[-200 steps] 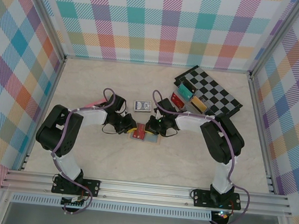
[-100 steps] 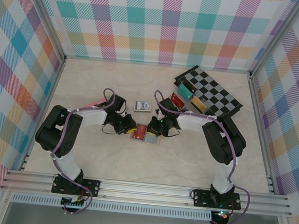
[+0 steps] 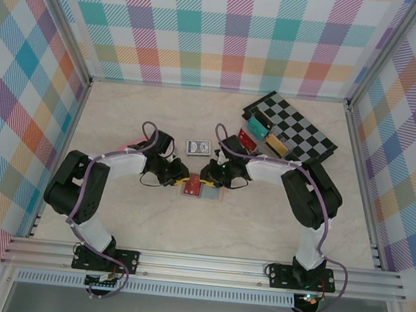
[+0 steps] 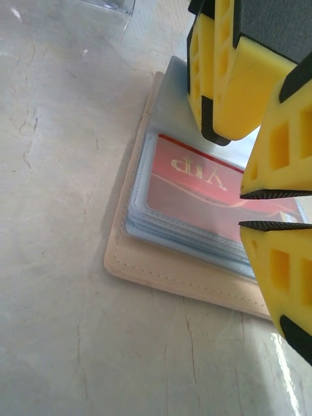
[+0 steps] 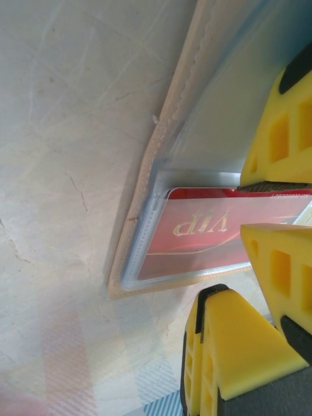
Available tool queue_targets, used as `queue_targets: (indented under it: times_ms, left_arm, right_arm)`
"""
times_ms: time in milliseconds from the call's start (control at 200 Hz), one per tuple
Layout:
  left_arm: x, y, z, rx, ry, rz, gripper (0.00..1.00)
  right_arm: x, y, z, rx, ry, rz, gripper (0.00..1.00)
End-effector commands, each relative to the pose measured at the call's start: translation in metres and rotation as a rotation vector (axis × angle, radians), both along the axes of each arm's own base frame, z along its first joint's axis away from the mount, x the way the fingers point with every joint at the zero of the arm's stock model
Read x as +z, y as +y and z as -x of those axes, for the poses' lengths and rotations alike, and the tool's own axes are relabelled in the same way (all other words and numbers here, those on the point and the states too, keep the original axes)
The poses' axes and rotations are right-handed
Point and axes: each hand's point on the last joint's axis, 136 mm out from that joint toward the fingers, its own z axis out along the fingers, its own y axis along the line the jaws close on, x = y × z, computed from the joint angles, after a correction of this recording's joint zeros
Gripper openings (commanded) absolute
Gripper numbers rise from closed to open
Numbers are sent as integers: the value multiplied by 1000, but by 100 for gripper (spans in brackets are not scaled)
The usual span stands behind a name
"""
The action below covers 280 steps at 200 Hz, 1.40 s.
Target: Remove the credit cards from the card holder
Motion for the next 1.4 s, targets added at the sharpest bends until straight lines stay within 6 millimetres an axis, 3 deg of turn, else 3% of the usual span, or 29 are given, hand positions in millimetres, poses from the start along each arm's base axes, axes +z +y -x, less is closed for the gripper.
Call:
queue_targets:
  times_ms: [0,355,865,1075,1230,1395]
  left_arm:
    - [-1,3,-3,-3,1,-12,18]
    - [-24,10,1,15,59,-65,15]
    - [-36,14,16,23,107,-71,14]
    - [-27,15,11,29,78,-74,22]
    - [-27,17,11,32,75,-78,31]
    - [-29,18,14,33,86,-78,33]
  right_arm:
    - [-9,-2,2,-6,31,10,20]
    - [-19,-1,6,20,55,13,18]
    - [-10,12,6,57,18,-87,10]
    - [-3,6,5,47,-8,-79,0]
    - [1,-2,5,43,-15,-75,0]
    - [-1,-14,5,28,-14,-57,0]
